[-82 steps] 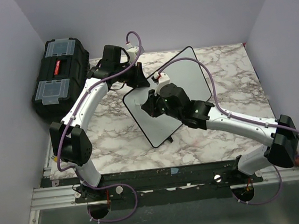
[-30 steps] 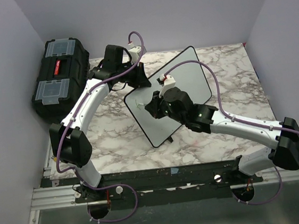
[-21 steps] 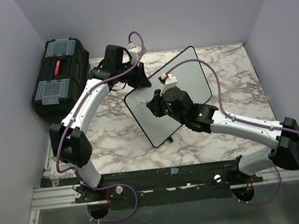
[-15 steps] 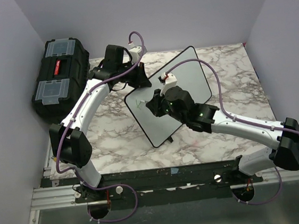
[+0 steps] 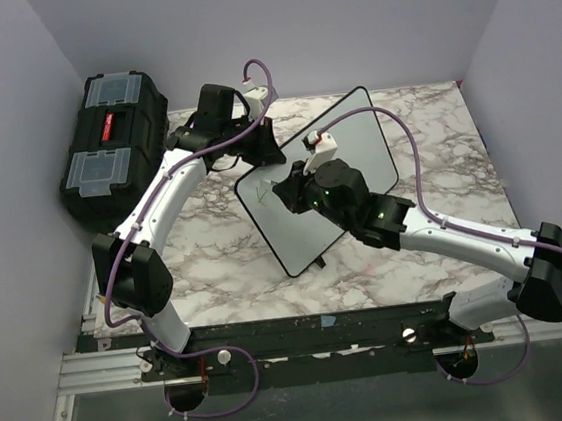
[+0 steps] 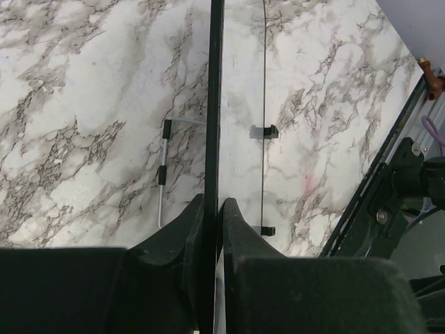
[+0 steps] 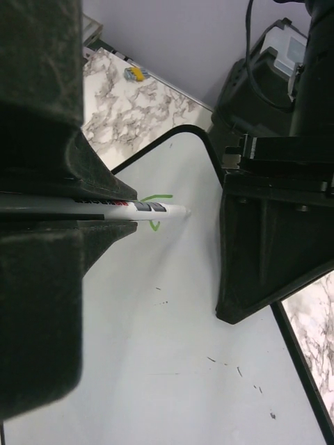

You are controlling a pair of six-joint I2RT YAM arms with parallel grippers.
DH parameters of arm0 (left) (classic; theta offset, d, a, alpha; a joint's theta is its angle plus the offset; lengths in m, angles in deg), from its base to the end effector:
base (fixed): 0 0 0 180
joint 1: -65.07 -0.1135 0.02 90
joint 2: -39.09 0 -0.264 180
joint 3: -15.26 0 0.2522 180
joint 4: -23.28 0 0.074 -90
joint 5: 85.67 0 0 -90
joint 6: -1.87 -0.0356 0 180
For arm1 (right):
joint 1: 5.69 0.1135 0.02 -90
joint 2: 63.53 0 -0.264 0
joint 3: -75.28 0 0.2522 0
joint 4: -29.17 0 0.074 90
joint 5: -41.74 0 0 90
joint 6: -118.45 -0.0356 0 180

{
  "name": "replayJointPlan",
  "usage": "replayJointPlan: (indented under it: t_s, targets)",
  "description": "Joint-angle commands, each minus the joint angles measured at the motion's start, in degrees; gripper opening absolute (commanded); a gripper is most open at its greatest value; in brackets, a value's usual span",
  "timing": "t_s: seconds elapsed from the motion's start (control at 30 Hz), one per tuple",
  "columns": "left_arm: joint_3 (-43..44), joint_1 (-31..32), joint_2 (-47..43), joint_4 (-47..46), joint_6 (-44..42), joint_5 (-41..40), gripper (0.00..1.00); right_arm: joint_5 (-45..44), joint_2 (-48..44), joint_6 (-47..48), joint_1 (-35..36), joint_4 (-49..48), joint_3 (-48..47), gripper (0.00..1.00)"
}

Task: Write a sentence on the whiteboard

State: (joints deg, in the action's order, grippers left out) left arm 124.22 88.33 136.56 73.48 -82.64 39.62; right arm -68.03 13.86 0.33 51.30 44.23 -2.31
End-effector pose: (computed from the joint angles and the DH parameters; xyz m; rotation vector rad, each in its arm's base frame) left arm 0.3427 -0.1697 0.3610 0.6855 2.1652 -0.9594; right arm 0.1836 0.2605 0.3444 -0.2223 1.8639 0.7291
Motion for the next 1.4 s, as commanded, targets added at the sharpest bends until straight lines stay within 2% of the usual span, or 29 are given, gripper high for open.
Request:
replayJointPlan:
  t_s: [0.0,0.6,0.63,0.67,1.37]
  targets:
    - [-0.2,-0.1,-1.7,-0.7,-4.6,-7.9,0.0,-4.1,2.0,-0.9,0.0,0.6,-2.8,0.01]
    - [-0.1,-0.1,-1.8,-0.6,-4.4,-7.9,0.0,-3.2,1.6,-3.5,0.0,5.2,1.3,0.01]
    - [-0.1,0.0,-4.8,-0.6,-4.4,-7.9,0.0,-3.2,1.4,-3.7,0.0,5.4,1.8,0.01]
    - [0.0,0.0,-1.8,-0.5,-4.4,-8.0,0.0,-3.1,1.1,-3.9,0.0,5.5,2.1,0.01]
    - [1.8,0.0,-1.0,0.9,-4.4,-8.4,0.0,1.4,-3.1,-2.9,0.0,7.9,5.2,0.01]
